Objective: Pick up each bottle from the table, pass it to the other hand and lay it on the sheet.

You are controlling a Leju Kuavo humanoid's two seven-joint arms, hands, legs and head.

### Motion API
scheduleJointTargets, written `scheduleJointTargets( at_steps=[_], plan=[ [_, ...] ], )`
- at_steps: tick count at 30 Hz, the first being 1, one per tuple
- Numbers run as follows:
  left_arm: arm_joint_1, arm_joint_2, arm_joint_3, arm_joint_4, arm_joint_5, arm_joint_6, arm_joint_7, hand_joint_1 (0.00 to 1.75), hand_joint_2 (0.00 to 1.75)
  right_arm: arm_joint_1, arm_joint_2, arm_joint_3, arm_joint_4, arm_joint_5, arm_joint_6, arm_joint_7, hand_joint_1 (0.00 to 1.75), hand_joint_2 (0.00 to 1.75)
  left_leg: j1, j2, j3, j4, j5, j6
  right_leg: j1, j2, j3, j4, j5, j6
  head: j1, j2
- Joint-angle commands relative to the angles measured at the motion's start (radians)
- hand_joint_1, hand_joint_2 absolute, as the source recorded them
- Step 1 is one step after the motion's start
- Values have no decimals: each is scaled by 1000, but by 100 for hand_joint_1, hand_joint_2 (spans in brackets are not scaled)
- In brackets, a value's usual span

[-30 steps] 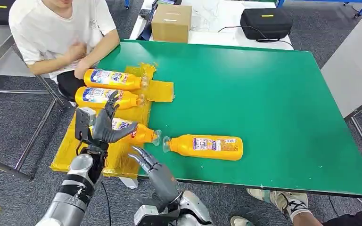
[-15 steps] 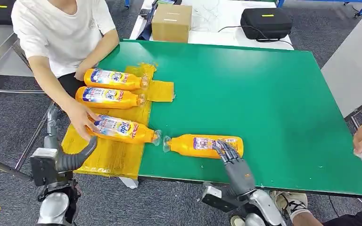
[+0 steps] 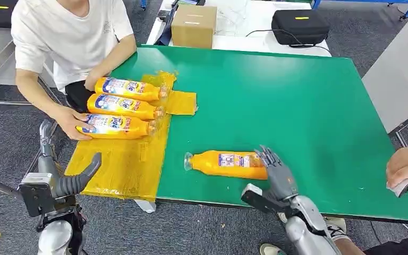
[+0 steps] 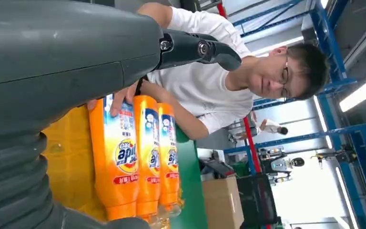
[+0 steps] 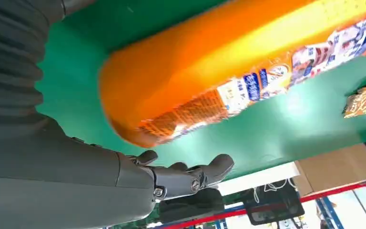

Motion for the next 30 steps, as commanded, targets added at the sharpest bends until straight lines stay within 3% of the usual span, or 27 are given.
scheduleJointTargets(
  at_steps=[1, 10, 17, 23, 24, 25, 27, 30],
  plan=[
    [-74, 11, -5, 87, 8, -18, 6, 0, 175, -178, 79, 44, 302, 28, -19, -2, 0, 175, 2, 3, 5, -1, -2, -3, 2, 3, 4, -1, -1, -3, 0, 0],
    [-112, 12, -32, 126, 4, -20, 9, 0, 175, -271, 95, 71, 432, 45, -19, 25, 0, 175, 1, 1, 2, 0, 0, -1, 1, 1, 2, 0, 0, -1, 0, 0],
    [-113, 14, -32, 130, 5, -19, 10, 0, 175, -275, 98, 71, 444, 42, -7, 34, 0, 175, 1, 1, 4, -1, 0, -1, 1, 0, 3, 0, 0, -1, 0, 0],
    [-95, 24, -14, 121, 36, -52, 36, 0, 175, -390, 89, 168, 629, 95, 282, 259, 0, 175, 0, 3, 4, 0, -1, -1, 1, 3, 3, 0, 0, -1, 0, 0],
    [-95, 28, -13, 128, 52, -75, 43, 0, 175, -401, 83, 171, 653, 90, 322, 279, 89, 175, 1, 4, 6, 0, -1, -2, 1, 4, 4, 0, 0, -2, 0, 0],
    [-95, 31, -13, 133, 56, -82, 43, 0, 175, -405, 76, 176, 662, 89, 341, 285, 155, 175, 1, 4, 7, 0, -1, -2, 1, 4, 5, 0, 0, -2, 0, 0],
    [-99, 35, -11, 146, 60, -87, 41, 0, 175, -410, 64, 186, 677, 86, 378, 300, 175, 175, 1, 7, 11, -1, -1, -2, 1, 5, 7, -2, 1, -2, 0, 0],
    [-108, 41, -9, 161, 69, -95, 38, 0, 175, -403, 54, 178, 678, 57, 416, 292, 175, 175, 1, 4, 17, -1, -1, -3, 1, 2, 10, -2, 0, -3, 0, 0]
  ],
)
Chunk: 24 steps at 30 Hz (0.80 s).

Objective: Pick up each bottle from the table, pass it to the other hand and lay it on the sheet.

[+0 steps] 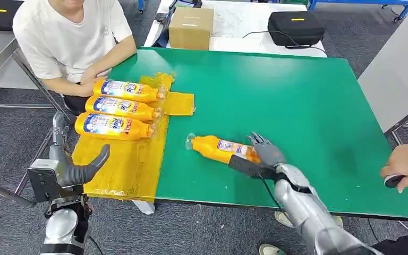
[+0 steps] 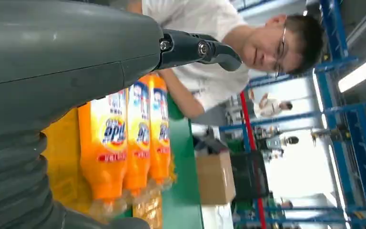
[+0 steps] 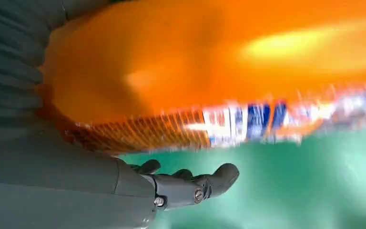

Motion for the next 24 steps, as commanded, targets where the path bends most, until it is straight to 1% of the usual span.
scheduleJointTargets(
  at_steps=[1, 2, 3, 4, 5, 6, 8, 9, 11, 12, 13, 14, 15, 17, 18, 19, 20, 22, 23, 24],
  plan=[
    [-35, 37, 9, 97, 25, -27, 3, 0, 175, -41, -31, 84, 212, -36, 136, 40, 175, 175, 2, -5, 4, -1, 1, -2, 2, -5, 3, -1, 0, -3, 0, 0],
    [-39, 39, 5, 105, 26, -31, 3, 0, 175, -38, -34, 97, 217, -33, 168, 70, 175, 175, 1, -3, 7, -1, 0, -1, 1, -4, 0, -2, -3, -5, 0, 0],
    [-43, 42, 0, 111, 25, -36, 3, 0, 175, -34, -38, 104, 221, -33, 184, 74, 175, 175, 1, -4, 8, -1, 0, -1, 1, -4, 2, -2, -3, -5, 0, 0],
    [-48, 42, -2, 121, 25, -36, 3, 0, 175, -21, -45, 100, 220, -44, 189, 78, 175, 175, 2, -7, 8, -2, 1, -2, 2, -6, 2, -3, -2, -5, 0, 0],
    [-50, 43, -3, 125, 25, -36, 3, 0, 175, -11, -51, 98, 221, -49, 187, 79, 175, 175, 1, -7, 9, -2, 0, -1, 1, -5, 4, -3, -3, -5, 0, 0],
    [-50, 44, -4, 126, 25, -36, 2, 0, 175, -2, -58, 99, 218, -52, 182, 73, 175, 175, 2, -10, 9, -3, 2, -1, 2, -8, 5, -4, -3, -5, 0, 0],
    [-50, 45, -3, 126, 24, -36, 2, 0, 175, 2, -61, 100, 218, -53, 180, 72, 175, 175, 2, -8, 13, -2, 0, 0, 2, -6, 9, -3, -4, -4, 0, 0],
    [-50, 45, -3, 126, 24, -36, 2, 0, 175, 2, -61, 100, 218, -53, 180, 72, 175, 175, 2, -12, 14, -3, 1, 0, 2, -9, 11, -5, -3, -4, 0, 0],
    [-48, 47, -5, 122, 24, -35, 1, 0, 175, 16, -68, 82, 207, -79, 167, 57, 175, 175, 3, -14, 15, -3, 1, -1, 3, -11, 13, -5, -3, -4, 0, 0],
    [-48, 49, -4, 121, 25, -34, 0, 0, 175, 22, -70, 72, 201, -95, 159, 41, 175, 175, 2, -13, 16, -3, 1, 0, 2, -9, 14, -5, -3, -3, 0, 0],
    [-46, 50, -4, 119, 25, -33, -1, 0, 175, 31, -69, 60, 192, -113, 144, 21, 175, 175, 3, -15, 16, -4, 1, -1, 3, -11, 14, -6, -3, -4, 0, 0],
    [-46, 50, -4, 119, 25, -33, -1, 0, 175, 32, -67, 61, 193, -113, 144, 21, 175, 175, 2, -11, 17, -1, -1, 0, 2, -6, 14, -4, -4, -2, 0, 0],
    [-46, 50, -4, 119, 25, -33, -1, 0, 175, 32, -67, 61, 193, -113, 144, 21, 175, 175, 3, -14, 16, -3, 1, 0, 2, -9, 15, -6, -4, -3, 0, 0],
    [-38, 50, -3, 108, 30, -33, -5, 0, 175, 52, -49, 18, 164, -174, 93, -42, 175, 175, 3, -15, 15, -3, 1, -1, 3, -10, 14, -8, -3, -3, 0, 0],
    [-31, 47, -1, 99, 32, -33, -6, 0, 175, 67, -32, -10, 144, -212, 51, -83, 175, 175, 3, -13, 16, -3, 0, 0, 3, -8, 15, -7, -3, -3, 0, 0],
    [-24, 45, -3, 92, 36, -38, -4, 0, 175, 82, -14, -34, 119, -242, 11, -114, 175, 175, 3, -14, 15, -4, 1, -1, 3, -9, 14, -8, -3, -4, 0, 0],
    [-17, 43, -5, 85, 37, -40, -3, 0, 175, 90, -3, -38, 106, -249, -3, -117, 175, 175, 3, -12, 15, -4, 0, -1, 3, -8, 14, -8, -3, -4, 0, 0],
    [4, 35, -20, 77, 69, -82, 21, 0, 175, 134, 32, -105, 28, -338, -58, -197, 175, 175, 2, -8, 17, -2, -2, 0, 2, -3, 15, -6, -3, -2, 0, 0],
    [8, 32, -22, 77, 75, -88, 23, 0, 175, 144, 35, -111, 3, -350, -60, -195, 175, 175, 3, -8, 15, -3, -1, -1, 3, -3, 14, -7, -2, -4, 0, 0],
    [11, 29, -27, 81, 74, -87, 23, 0, 175, 147, 39, -110, -9, -352, -60, -193, 175, 175, 2, -7, 15, -4, -1, 0, 2, -2, 22, -7, -1, -3, 0, 0]
  ],
)
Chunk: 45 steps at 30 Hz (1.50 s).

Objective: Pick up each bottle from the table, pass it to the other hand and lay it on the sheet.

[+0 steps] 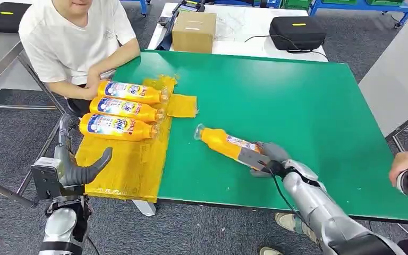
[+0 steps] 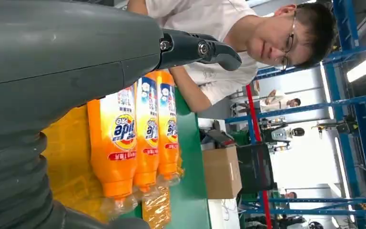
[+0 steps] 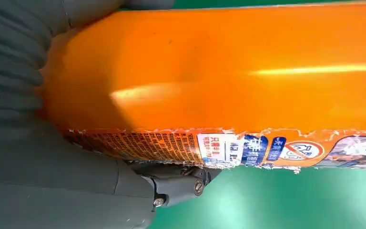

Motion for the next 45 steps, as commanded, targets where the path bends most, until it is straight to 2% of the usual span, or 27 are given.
scheduleJointTargets(
  at_steps=[1, 3, 5, 9, 13, 17, 23, 26, 30, 34, 40, 45],
  plan=[
    [21, 2, -31, 27, 42, -50, 25, 0, 175, 170, 74, -131, -106, -122, -78, -92, 175, 175, 3, 1, 0, -3, 0, -3, 3, 0, 1, -3, 1, -3, 0, 0],
    [19, 3, -30, 27, 42, -50, 25, 0, 175, 169, 70, -131, -107, -122, -78, -93, 175, 175, 2, 3, 1, -1, 0, -3, 2, 0, 0, -1, 1, -2, 0, 0],
    [35, -6, -42, 40, 100, -114, 65, 0, 175, 196, 95, -200, -164, -204, -113, -168, 175, 175, 3, 3, -1, -1, 0, -3, 4, 0, -2, -1, 1, -2, 0, 0],
    [74, -30, -82, 105, 221, -223, 116, 0, 175, 239, 148, -268, -300, -315, -112, -214, 175, 175, 3, 5, -2, -1, 0, -3, 4, 1, -3, -1, 1, -2, 0, 0],
    [130, -39, -121, 132, 373, -322, 138, 0, 175, 241, 179, -261, -361, -372, -101, -239, 175, 175, 2, 6, -8, -1, 0, -3, 3, 3, -9, 0, 1, -1, 0, 0],
    [151, -20, -178, 156, 487, -452, 156, 0, 175, 200, 205, -167, -345, -368, -36, -256, 175, 175, 3, 8, -12, 0, -2, -3, 3, 4, -13, 2, 0, -2, 0, 0],
    [139, -13, -194, 156, 500, -455, 153, 0, 175, 191, 205, -131, -322, -371, -48, -267, 175, 175, 3, 4, -20, 0, 0, -2, 3, 1, -19, 1, 1, 0, 0, 0],
    [137, -10, -201, 155, 511, -467, 149, 0, 175, 188, 200, -102, -323, -367, -36, -287, 175, 175, 3, 4, -18, 0, -1, -3, 3, 2, -17, 1, 0, -2, 0, 0],
    [102, -41, -208, 164, 576, -485, 152, 0, 175, 192, 254, 2, -327, -311, -61, -318, 175, 175, 3, 5, -20, 0, -1, -3, 3, 3, -19, 2, 0, -1, 0, 0],
    [75, -77, -212, 129, 562, -399, 132, 0, 175, 206, 300, 81, -312, -289, -87, -329, 175, 175, 3, 4, -21, 1, 0, -3, 4, 1, -20, 2, 0, -1, 0, 0],
    [81, -43, -284, 107, 560, -414, 137, 0, 175, 193, 334, 172, -272, -284, -106, -350, 175, 175, 3, 4, -20, 0, -1, -3, 3, 1, -19, 2, 0, -1, 0, 0],
    [78, -38, -292, 107, 543, -393, 122, 0, 175, 182, 340, 196, -268, -293, -114, -356, 175, 175, 3, 4, -20, 1, -1, -3, 3, 1, -19, 2, 0, -1, 0, 0]
  ],
)
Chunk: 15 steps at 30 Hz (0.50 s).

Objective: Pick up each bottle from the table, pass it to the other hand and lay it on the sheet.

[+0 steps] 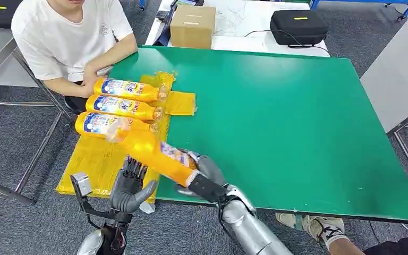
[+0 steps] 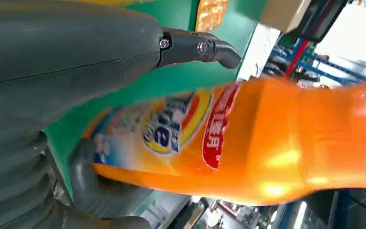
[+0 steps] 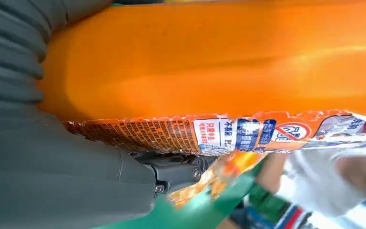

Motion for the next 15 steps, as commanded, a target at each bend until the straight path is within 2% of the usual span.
scheduleJointTargets(
  at_steps=[1, 13, 14, 15],
  plan=[
    [-35, 32, -55, 15, -15, 25, -9, 0, 175, -55, 23, 122, 67, -21, -12, -17, 175, 175, 1, 0, 2, 0, -1, -1, 1, 0, 2, 0, -1, -2, 0, 0],
    [-52, 60, -113, 3, -66, -63, -62, 0, 175, -93, 45, 198, 142, -49, 27, -29, 175, 175, 1, 0, 1, 0, -1, -1, 1, 0, 1, 0, -1, -1, 0, 0],
    [-58, 55, -114, 9, -70, -57, -57, 19, 175, -94, 48, 200, 147, -49, 31, -29, 175, 175, 0, 0, 1, 0, 0, -1, 0, 0, 0, 0, 0, -1, 0, 0],
    [-63, 53, -113, 15, -73, -55, -54, 155, 175, -94, 52, 206, 154, -48, 37, -27, 175, 175, 1, 0, 2, 0, -1, -2, 1, 0, 2, 0, -1, -2, 0, 0]
  ],
)
